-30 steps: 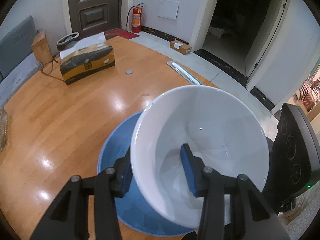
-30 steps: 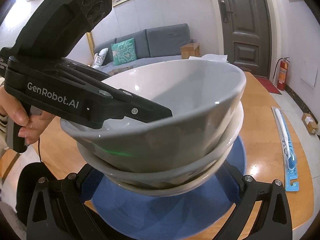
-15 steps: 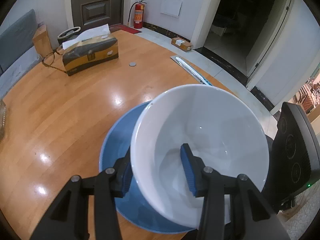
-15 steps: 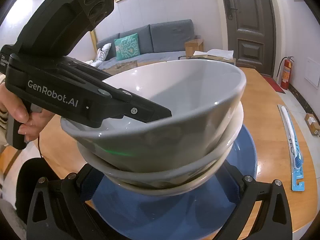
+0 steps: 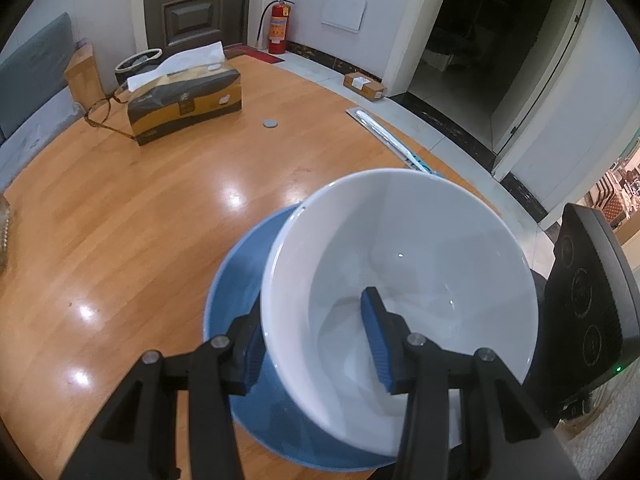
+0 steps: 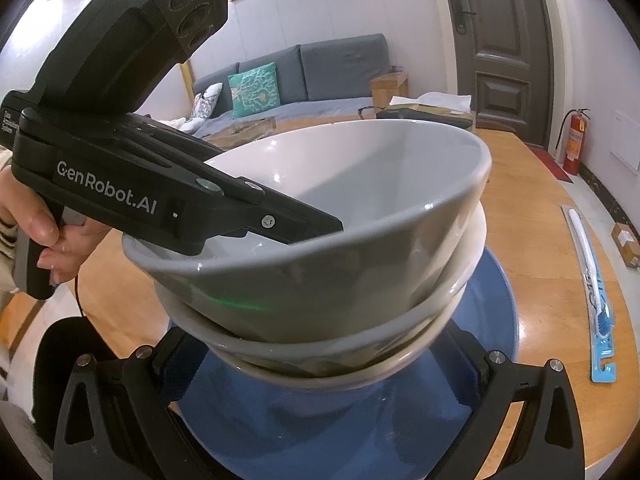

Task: Organize plates and bowls
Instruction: 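Lower the white bowl stack onto the blue plates with both grippers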

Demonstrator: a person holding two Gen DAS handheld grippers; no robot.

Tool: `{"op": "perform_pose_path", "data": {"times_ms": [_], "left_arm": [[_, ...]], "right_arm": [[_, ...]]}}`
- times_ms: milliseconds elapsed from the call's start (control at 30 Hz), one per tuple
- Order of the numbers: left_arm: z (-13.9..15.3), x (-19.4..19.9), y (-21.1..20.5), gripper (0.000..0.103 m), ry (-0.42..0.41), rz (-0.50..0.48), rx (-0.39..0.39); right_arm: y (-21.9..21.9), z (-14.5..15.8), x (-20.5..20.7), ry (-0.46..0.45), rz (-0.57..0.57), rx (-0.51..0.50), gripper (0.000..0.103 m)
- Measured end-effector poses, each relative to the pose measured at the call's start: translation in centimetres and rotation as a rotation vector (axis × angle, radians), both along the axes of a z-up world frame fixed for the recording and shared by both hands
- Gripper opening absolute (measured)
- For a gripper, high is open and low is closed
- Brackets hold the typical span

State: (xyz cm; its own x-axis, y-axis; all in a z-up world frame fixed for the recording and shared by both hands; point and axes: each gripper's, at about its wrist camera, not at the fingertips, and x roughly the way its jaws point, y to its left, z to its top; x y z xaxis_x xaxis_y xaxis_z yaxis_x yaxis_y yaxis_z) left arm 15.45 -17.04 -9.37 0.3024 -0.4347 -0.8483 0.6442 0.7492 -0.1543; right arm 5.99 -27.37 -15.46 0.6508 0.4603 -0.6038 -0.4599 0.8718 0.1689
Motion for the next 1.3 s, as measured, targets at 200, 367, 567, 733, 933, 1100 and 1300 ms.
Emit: {"op": "perform_pose_path", "data": {"times_ms": [200,367,567,733,933,1100,1300], "left_arm": [[-0.3,0.3,0.5,0.041,0.015,0.006,-0.020],[-0.4,0.5,0.4,0.041,0.023,-0.001,-0.022],[-0.5,0.7,0.7,0.042,0.034,-0.005,-0.011],[-0.6,0.8,0.7,0.043,0.028,0.003,-0.019],[-0.7,0.6,0.7,0.044,0.025,0.001,-0.030],[-0.7,0.6,0.6,0.046,0.022,0.001,-0.035],[-0.6,0.7,0.4,0.047,0.023,0.013,-0.024]], "right_arm": [[0.3,-0.2,0.2,0.009,0.004,-0.005,0.099],[0.3,-0.2,0.4,0.041,0.003,-0.021,0.099],[0.7,-0.1,0.4,0.057,0.006,-0.018,0.099],[0.6,0.0,0.5,0.065,0.005,-0.027,0.099],[0.6,0.1,0.4,0.069,0.007,-0.034,0.098],[0.6,0.0,0.4,0.071,0.004,-0.036,0.098],[1.6,-0.5,-0.1,0.026,0.004,-0.132,0.098]]}}
